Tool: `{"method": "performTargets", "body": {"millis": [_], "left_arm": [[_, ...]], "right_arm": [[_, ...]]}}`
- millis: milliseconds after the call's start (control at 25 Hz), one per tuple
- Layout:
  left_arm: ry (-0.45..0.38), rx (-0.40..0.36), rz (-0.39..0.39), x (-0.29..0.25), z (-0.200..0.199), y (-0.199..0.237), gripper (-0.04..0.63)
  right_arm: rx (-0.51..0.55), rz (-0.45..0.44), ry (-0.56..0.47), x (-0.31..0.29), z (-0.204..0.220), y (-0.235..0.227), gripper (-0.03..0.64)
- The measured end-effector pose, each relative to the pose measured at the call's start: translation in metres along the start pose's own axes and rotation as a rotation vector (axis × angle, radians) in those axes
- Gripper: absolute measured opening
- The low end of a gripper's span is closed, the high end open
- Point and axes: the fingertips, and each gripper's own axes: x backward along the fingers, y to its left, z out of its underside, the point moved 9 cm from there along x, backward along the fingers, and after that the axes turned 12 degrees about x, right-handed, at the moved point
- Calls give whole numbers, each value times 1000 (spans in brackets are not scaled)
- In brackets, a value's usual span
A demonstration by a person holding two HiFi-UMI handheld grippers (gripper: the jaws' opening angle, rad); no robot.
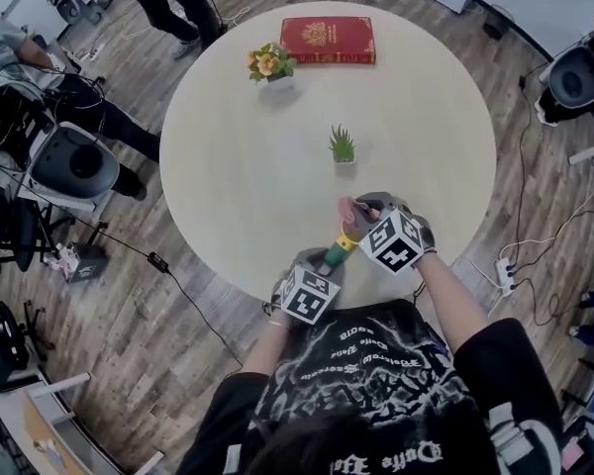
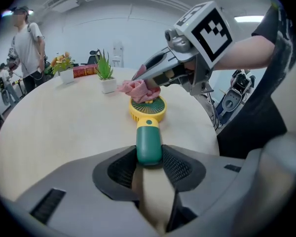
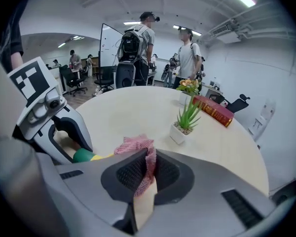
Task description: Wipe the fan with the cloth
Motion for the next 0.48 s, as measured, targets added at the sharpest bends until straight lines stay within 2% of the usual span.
{"method": "performTargets", "body": {"millis": [120, 360, 480], "left_arm": [[15, 9, 7, 0, -2, 1, 183], [26, 24, 15, 1, -2, 2, 183], [28, 23, 9, 1, -3, 2, 183]], "right_arm": [[1, -13, -11, 12, 13, -1, 34], [140, -51, -1, 27, 21, 21, 31], [151, -88, -8, 31, 22, 29, 31]]}}
